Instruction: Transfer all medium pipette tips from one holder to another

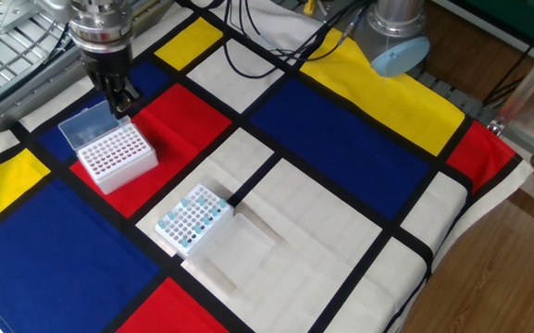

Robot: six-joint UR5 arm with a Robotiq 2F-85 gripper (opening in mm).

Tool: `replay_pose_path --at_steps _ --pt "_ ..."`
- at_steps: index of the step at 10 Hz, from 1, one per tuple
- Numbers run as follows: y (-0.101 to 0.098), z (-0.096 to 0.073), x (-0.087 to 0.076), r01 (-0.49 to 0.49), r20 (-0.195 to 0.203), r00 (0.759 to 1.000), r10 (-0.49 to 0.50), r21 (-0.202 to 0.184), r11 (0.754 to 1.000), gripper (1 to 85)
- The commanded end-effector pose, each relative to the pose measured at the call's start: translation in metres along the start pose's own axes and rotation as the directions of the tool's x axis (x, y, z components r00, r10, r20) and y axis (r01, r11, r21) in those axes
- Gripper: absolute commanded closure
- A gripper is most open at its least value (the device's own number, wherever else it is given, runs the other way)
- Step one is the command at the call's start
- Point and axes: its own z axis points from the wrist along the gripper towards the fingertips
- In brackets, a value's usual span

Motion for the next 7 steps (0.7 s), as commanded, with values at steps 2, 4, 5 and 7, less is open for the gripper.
replay_pose_path --at_steps 2,4,5,7 --pt "0.002 -0.001 0.015 0.06 -0.054 0.997 -0.062 -0.036 0.998 71.3" --pt "0.002 -0.001 0.018 0.071 -0.064 0.995 -0.074 -0.042 0.997 66.0" --pt "0.002 -0.001 0.019 0.077 -0.068 0.994 -0.08 -0.042 0.996 64.3" --pt "0.001 -0.001 0.02 0.083 -0.073 0.994 -0.086 -0.044 0.996 62.3"
